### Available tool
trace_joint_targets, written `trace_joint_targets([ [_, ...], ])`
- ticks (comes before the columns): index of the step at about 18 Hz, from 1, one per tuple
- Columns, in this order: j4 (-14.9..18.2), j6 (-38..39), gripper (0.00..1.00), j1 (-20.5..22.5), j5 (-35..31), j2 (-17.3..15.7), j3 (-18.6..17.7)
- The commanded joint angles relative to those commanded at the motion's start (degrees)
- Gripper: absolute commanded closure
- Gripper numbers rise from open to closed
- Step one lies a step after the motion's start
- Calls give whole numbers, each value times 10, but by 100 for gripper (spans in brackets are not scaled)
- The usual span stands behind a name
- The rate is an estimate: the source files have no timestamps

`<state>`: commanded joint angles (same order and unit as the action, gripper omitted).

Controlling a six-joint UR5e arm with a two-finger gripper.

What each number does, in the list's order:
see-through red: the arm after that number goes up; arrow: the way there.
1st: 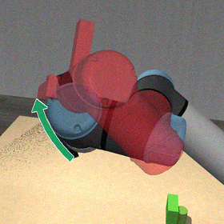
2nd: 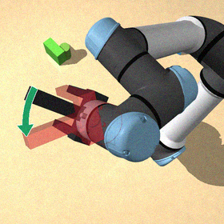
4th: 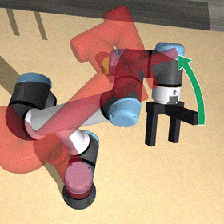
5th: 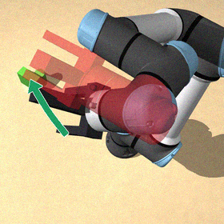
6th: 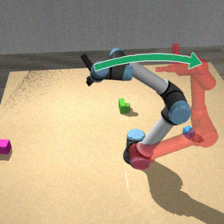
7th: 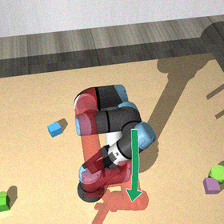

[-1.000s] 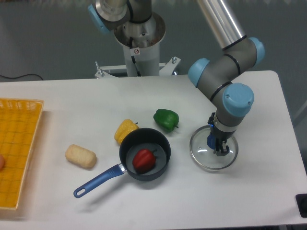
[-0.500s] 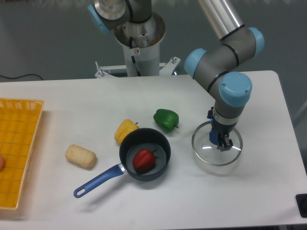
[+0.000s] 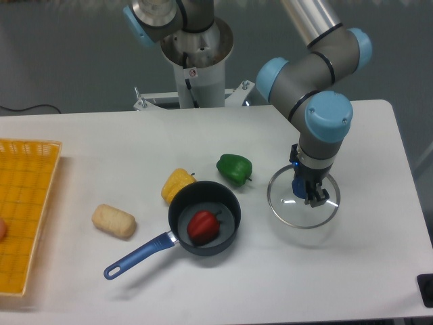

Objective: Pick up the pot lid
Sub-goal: 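Lift the glass lid up by its knob off the table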

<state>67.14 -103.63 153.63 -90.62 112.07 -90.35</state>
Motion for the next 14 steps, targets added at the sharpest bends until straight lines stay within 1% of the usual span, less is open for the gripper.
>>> trace_joint_targets([
  [2,21,13,67,0,1,-8,4],
  [4,31,22,67,-1,1,-11,5],
  [14,31,33,67,-7,0,-12,8],
])
